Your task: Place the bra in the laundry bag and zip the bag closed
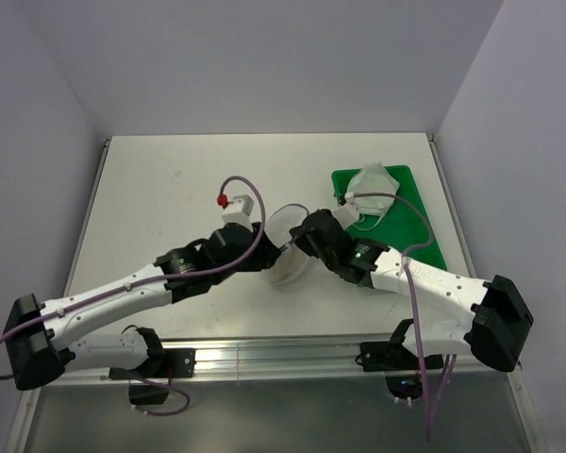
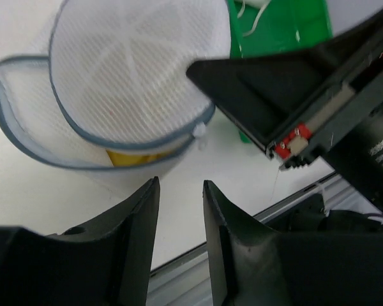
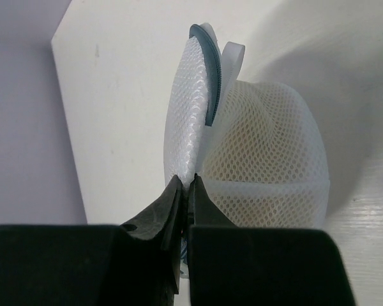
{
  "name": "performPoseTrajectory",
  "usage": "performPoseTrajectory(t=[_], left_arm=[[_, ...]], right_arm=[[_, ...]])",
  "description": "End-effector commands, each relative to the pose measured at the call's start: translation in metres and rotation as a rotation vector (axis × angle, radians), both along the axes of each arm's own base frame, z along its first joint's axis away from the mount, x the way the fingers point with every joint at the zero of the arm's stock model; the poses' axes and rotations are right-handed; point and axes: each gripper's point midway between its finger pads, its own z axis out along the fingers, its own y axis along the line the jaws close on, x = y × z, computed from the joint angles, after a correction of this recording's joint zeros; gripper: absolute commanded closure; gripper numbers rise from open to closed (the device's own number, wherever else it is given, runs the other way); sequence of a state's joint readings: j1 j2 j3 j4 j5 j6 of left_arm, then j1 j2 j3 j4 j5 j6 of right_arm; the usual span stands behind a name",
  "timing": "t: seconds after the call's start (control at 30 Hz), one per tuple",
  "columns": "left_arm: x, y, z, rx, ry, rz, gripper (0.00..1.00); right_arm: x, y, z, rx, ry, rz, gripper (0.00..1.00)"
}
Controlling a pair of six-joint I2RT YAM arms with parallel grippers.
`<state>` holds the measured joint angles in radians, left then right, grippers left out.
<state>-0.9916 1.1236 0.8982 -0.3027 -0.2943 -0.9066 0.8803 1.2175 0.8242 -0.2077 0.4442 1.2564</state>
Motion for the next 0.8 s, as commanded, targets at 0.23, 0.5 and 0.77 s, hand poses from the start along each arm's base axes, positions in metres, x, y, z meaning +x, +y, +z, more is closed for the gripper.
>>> performPoseTrajectory(t=[0.23,0.5,0.77], left_arm=[[-0.012,-0.035,0.003,0.037,-0.055,0.061,0.6],[-0.007,-0.044,-0.004,0.048,-0.081,0.066,0.58],[0.0,-0.053,-0.005,0.048,-0.11,0.07,0.56]], right_arm=[[0.007,-0.009,0.011,-0.058,-0.007,-0.098,1.0],[0.006,-0.003,0.016,-0.063,-0.007,-0.062,1.0],[0.004,0.003,0.02,-0.077,-0.005,-0.017,1.0]])
